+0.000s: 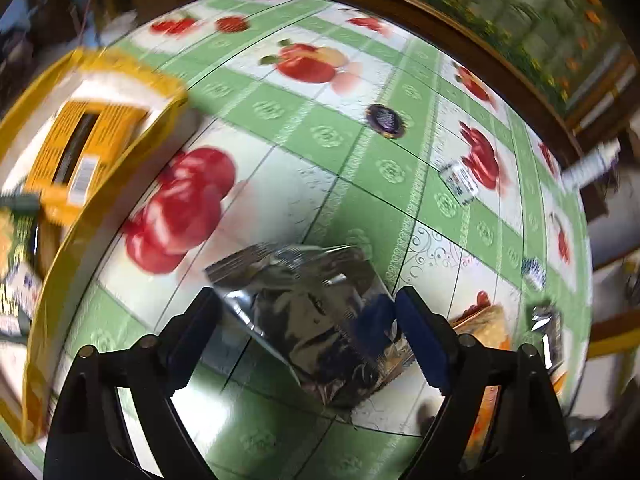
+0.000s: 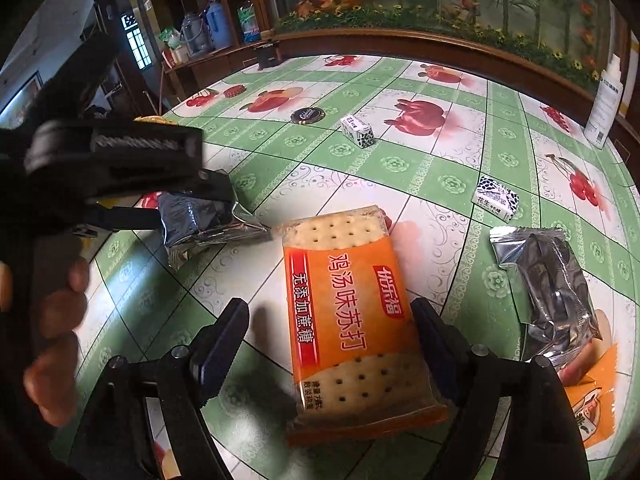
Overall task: Organize snacks
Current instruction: 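Grasp the silver foil bag with the left tool while the right tool grasps the orange cracker pack, then carry the foil bag and orange cracker pack into the tray and release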
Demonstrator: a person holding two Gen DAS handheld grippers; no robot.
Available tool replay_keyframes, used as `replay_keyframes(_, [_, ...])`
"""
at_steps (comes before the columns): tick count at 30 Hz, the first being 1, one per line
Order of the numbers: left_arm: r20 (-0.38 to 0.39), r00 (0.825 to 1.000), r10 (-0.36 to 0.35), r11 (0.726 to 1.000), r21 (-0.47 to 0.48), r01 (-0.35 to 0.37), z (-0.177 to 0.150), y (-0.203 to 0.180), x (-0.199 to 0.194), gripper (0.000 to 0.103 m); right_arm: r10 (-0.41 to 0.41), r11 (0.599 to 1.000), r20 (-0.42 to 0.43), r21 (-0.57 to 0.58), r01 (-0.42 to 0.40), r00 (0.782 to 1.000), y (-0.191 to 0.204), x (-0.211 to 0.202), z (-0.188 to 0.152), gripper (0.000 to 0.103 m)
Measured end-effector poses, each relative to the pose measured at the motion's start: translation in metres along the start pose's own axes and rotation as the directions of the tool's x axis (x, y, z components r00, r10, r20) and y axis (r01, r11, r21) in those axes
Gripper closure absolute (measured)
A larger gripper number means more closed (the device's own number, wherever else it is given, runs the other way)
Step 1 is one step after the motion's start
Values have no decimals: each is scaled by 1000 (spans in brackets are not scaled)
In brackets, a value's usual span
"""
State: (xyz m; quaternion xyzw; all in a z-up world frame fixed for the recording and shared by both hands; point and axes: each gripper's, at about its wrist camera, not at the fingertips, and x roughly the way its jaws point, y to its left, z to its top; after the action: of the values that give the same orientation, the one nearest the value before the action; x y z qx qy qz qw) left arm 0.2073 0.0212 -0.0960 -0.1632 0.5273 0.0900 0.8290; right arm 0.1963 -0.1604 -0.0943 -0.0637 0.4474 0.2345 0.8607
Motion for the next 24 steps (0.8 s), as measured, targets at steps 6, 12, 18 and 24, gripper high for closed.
replay_keyframes(6, [66, 997, 50, 972, 225, -64, -2, -9, 6, 14, -37, 999, -2, -28, 37, 999, 7, 3, 1, 19])
replay_keyframes(12, [71, 997, 24, 955, 293, -44, 1, -18, 4, 27, -58, 998, 6, -27, 58, 998, 11, 5, 1, 21])
replay_keyframes(18, [86, 995, -41, 930, 367, 7, -16, -4, -9, 47, -24, 999, 16, 47, 24, 1000, 1, -3, 1, 48])
replay_keyframes(24, [99, 986, -132, 938, 334, 92, -36, 31, -42, 48, 11, 994, 52, 109, -17, 999, 5, -16, -14, 48])
